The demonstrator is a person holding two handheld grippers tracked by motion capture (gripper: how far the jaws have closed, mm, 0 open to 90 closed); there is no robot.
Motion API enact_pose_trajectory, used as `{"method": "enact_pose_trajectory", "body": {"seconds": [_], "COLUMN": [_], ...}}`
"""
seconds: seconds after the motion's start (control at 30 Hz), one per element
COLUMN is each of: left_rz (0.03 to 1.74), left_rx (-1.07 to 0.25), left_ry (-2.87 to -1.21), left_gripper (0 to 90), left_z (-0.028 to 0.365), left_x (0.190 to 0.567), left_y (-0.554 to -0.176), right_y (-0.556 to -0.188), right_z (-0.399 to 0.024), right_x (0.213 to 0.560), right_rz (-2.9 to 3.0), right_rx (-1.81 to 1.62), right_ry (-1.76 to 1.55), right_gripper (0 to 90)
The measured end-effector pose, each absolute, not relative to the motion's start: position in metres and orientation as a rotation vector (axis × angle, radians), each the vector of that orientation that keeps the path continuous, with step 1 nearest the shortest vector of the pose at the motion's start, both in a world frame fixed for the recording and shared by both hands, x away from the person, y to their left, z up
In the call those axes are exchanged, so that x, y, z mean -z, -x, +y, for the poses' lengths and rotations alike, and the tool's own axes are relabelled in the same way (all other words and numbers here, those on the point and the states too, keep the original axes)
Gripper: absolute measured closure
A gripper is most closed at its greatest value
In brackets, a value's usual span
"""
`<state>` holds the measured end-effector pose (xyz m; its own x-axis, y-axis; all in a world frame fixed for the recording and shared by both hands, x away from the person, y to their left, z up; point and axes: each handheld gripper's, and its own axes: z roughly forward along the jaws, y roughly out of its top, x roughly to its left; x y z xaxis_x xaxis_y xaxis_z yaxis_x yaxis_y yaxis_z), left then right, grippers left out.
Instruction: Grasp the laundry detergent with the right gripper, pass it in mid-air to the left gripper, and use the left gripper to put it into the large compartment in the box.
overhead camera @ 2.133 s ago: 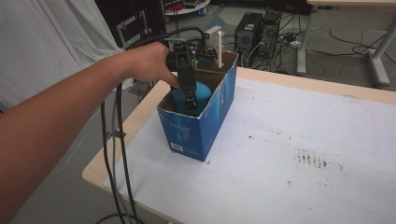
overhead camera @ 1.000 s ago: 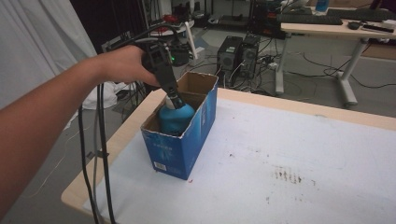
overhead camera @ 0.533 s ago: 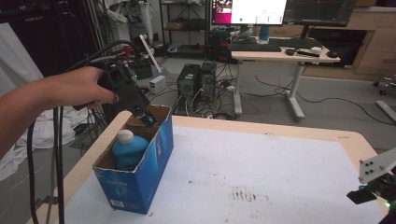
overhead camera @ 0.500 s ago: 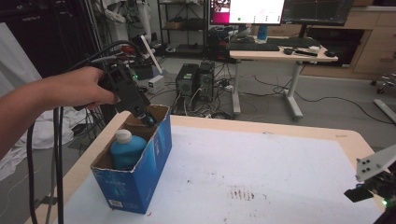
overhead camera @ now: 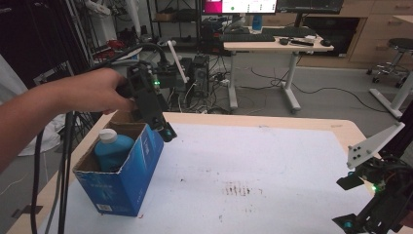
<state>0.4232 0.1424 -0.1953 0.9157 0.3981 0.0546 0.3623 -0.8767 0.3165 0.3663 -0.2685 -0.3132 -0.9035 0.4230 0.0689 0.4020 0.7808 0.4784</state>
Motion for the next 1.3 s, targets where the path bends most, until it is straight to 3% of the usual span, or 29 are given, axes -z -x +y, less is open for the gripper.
{"method": "enact_pose_trajectory", "body": {"seconds": [0.3,0.47,0.67,1.3], "left_rz": [0.401,0.444,0.377,0.272], "left_rx": [-0.128,-0.172,-0.174,-0.079], "left_ry": [-2.814,-2.849,-2.824,-2.871], "left_gripper": [1.6,1.6,1.6,1.6], "left_z": [0.109,0.085,0.06,0.029], "left_x": [0.208,0.222,0.23,0.257], "left_y": [-0.426,-0.432,-0.433,-0.443], "right_y": [-0.368,-0.371,-0.373,-0.38], "right_z": [-0.265,-0.263,-0.26,-0.253], "right_x": [0.313,0.314,0.315,0.313], "right_rz": [2.929,2.93,2.939,2.965], "right_rx": [-0.773,-0.763,-0.749,-0.728], "right_ry": [-0.672,-0.683,-0.69,-0.657], "right_gripper": [0.8,0.8,0.8,0.8]}}
